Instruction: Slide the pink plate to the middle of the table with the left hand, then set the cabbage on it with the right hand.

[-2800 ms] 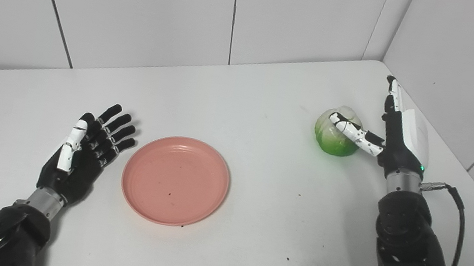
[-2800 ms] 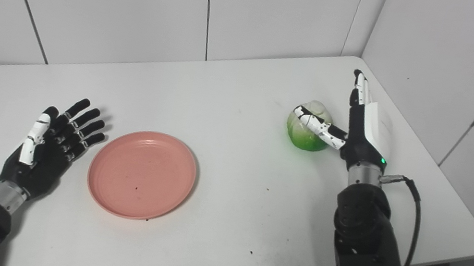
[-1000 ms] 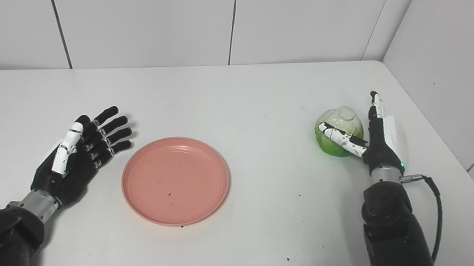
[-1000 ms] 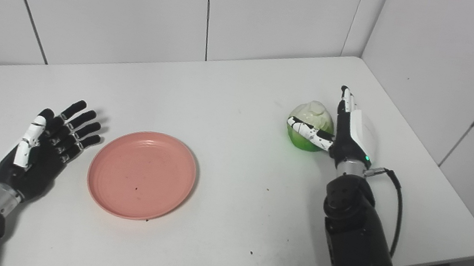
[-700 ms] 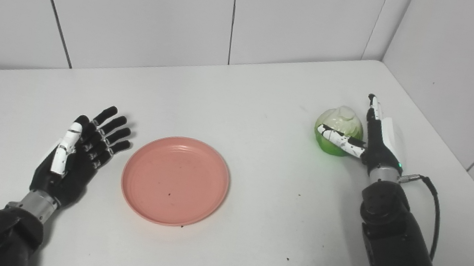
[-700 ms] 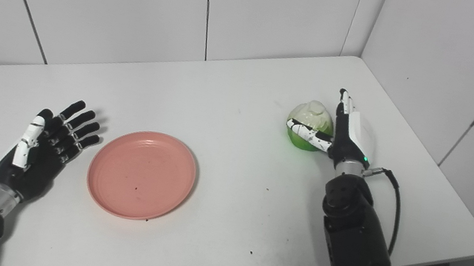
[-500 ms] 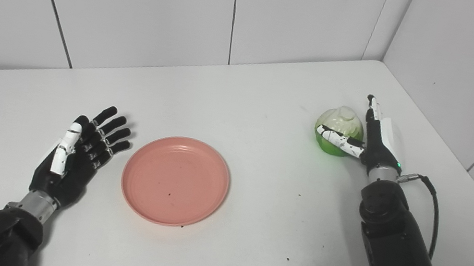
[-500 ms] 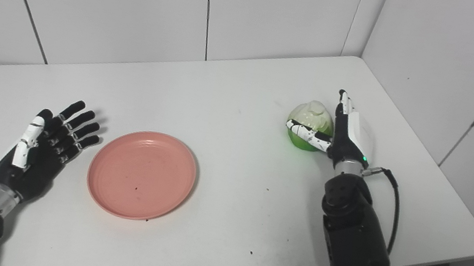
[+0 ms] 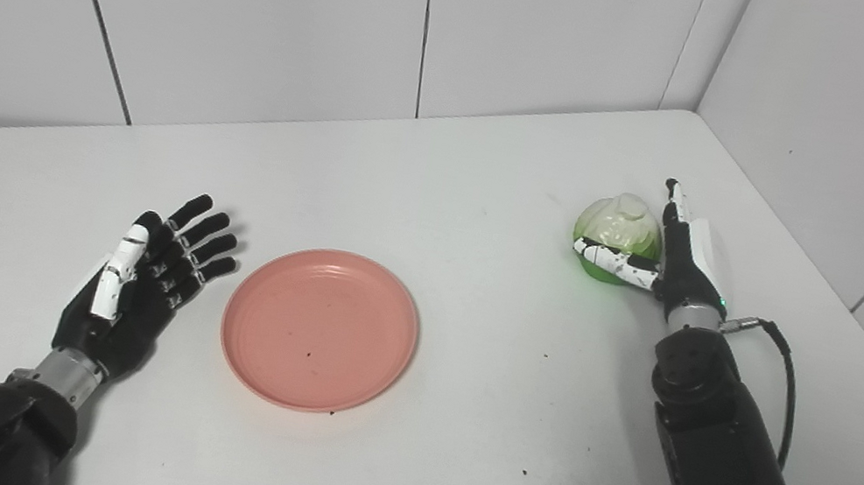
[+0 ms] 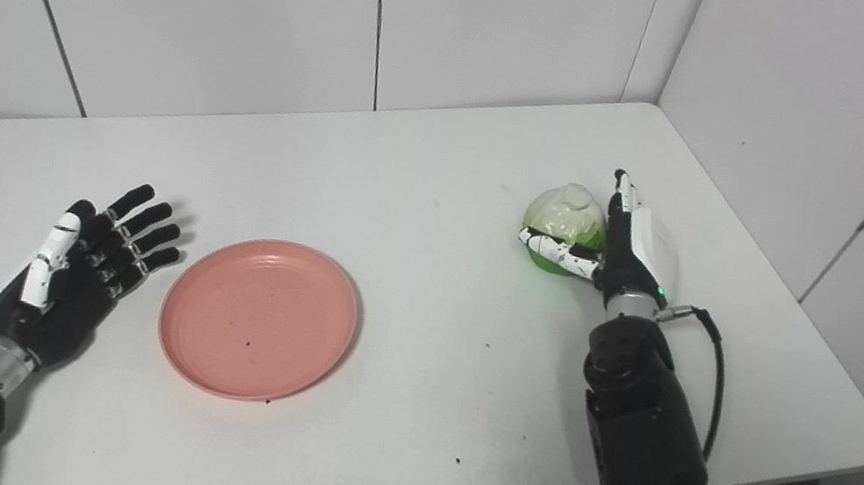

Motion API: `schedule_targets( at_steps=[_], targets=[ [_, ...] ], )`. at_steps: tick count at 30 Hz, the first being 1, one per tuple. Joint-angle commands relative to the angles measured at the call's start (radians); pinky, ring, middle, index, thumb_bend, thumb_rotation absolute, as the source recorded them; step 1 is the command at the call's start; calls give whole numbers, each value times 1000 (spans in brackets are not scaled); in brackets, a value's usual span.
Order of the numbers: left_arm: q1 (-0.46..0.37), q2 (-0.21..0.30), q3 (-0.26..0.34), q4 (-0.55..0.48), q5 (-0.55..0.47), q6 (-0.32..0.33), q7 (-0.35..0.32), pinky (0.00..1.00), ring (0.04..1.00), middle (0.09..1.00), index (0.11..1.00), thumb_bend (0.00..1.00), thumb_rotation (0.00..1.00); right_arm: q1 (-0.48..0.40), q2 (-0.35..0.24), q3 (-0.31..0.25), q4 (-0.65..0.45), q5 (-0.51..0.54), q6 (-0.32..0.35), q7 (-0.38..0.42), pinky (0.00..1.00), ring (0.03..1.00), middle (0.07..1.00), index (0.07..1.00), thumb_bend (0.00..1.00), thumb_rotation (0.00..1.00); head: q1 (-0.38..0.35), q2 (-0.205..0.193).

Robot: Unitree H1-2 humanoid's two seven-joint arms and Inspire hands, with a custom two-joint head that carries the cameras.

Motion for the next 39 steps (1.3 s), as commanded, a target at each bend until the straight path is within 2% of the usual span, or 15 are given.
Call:
schedule_targets(
  at_steps=[1,12,14,16,17,20,22,25,26,27,28,29,30,32,39],
  targets=[
    [59,17,-10,42,32,83,28,857,879,897,889,494,960,-43,-25,7,-8,2,-9,-5,839,979,1000,1000,1000,424,1,1],
    [60,17,-12,39,32,85,32,852,875,891,882,492,956,-43,-21,1,1,25,-41,-33,784,908,948,976,1000,386,2,4],
    [61,18,-14,37,32,84,31,853,876,894,885,493,959,-45,-14,-6,-1,43,-35,-37,777,897,932,961,1000,355,5,5],
    [62,18,-15,32,32,85,32,853,878,895,886,490,969,-46,-5,-17,1,72,-38,-39,714,836,881,926,1000,305,4,6],
    [62,19,-15,31,32,86,32,854,878,895,888,488,971,-47,-1,-22,3,85,-41,-40,680,790,845,882,1000,244,3,6],
    [62,19,-14,32,29,87,30,855,878,895,889,488,973,-47,3,-24,12,103,-54,-50,660,749,799,821,1000,172,3,6],
    [61,19,-14,34,27,86,28,858,879,896,890,487,971,-49,-1,-17,23,102,-54,-54,659,733,762,764,964,122,3,6],
    [61,19,-13,36,26,87,29,859,882,898,890,491,961,-56,-8,-3,37,96,-27,-52,560,615,639,630,883,68,1,6],
    [61,19,-12,36,26,88,30,858,881,897,888,492,953,-57,-10,1,41,95,-23,-51,531,573,598,535,641,113,1,6],
    [60,20,-12,38,27,86,29,858,881,897,887,492,952,-59,-15,8,44,93,-12,-44,528,569,594,526,617,118,1,6],
    [60,20,-13,39,27,85,28,858,879,895,887,490,956,-61,-18,14,46,92,-4,-39,479,518,553,503,561,127,1,6],
    [59,21,-15,40,30,82,27,858,878,895,886,489,958,-60,-22,21,46,89,-3,-37,455,493,534,495,542,131,1,6],
    [59,21,-16,40,32,80,27,857,879,896,887,493,959,-59,-25,26,46,88,-4,-36,407,451,482,505,534,53,1,6],
    [58,21,-16,42,32,79,27,858,881,897,887,494,961,-57,-28,32,44,91,-11,-38,374,423,449,516,528,8,1,6],
    [59,18,-13,39,28,86,31,860,879,895,885,490,961,-55,-31,38,40,90,-2,-42,362,414,439,523,526,0,1,6]
  ],
)
